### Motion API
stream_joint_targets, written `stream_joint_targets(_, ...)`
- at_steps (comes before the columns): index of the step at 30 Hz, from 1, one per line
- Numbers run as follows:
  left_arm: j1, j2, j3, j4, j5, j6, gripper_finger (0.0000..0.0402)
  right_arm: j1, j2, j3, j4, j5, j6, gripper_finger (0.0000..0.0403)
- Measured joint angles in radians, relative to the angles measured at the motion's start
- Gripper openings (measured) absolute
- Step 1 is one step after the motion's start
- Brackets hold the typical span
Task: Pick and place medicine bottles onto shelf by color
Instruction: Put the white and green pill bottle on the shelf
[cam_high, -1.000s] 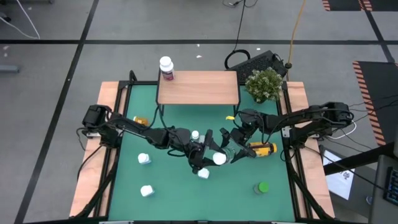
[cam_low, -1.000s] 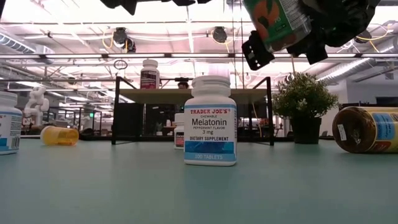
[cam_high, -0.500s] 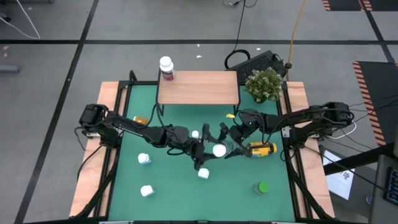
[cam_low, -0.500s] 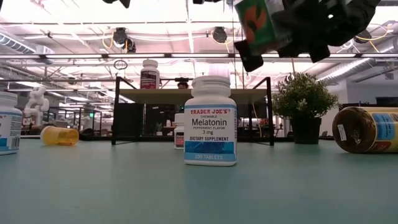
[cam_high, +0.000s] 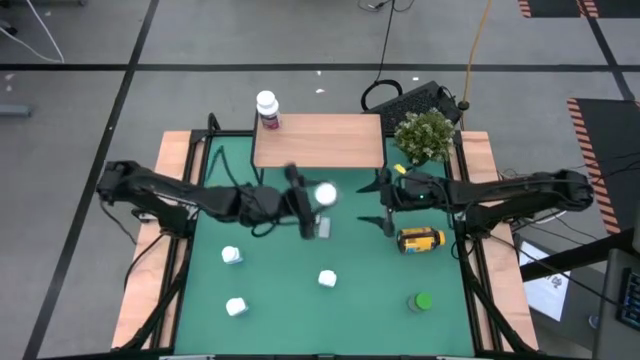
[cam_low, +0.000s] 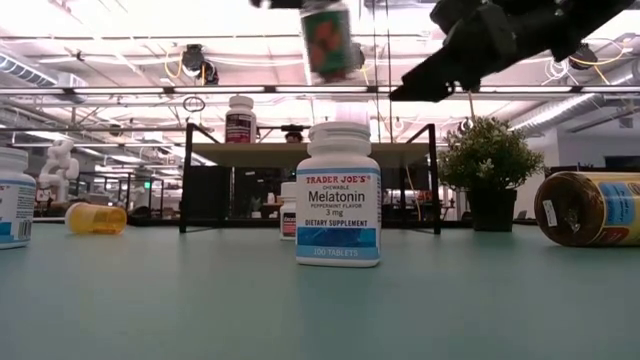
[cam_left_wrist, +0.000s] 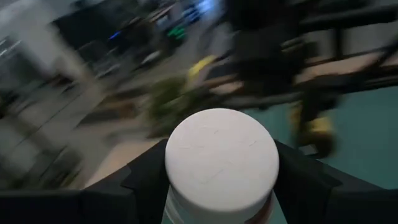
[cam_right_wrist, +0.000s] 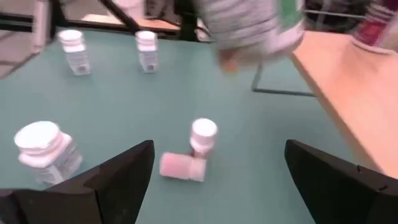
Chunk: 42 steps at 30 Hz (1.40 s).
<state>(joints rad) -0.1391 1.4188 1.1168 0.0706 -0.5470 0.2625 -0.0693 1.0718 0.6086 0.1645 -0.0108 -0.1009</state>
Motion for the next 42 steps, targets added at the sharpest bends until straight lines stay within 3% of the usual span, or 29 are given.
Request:
stream_joint_targets(9,0.291,-0.167,0.000,-0.346,-0.015,-0.237,0.0239,0.010,-0.052,-0.057,0.038,0.011,0.018,0.0353)
stream_joint_targets(18,0.560,-0.187,0.000,-0.515,0.178,-0.289,0.0239,0.010,-0.049,-0.065,0.041,0.010,0.010,0.0353)
stream_joint_targets(30,0.667,-0.187,-0.030,-0.488,0.202,-0.333,0.0239,0.010,-0.049,-0.065,0.033,0.010,0.007,0.0352)
stream_joint_targets(42,0.671,-0.188,-0.097,-0.390,0.230,-0.318,0.0239,0.010,-0.049,-0.065,0.034,0.010,0.009,0.0352)
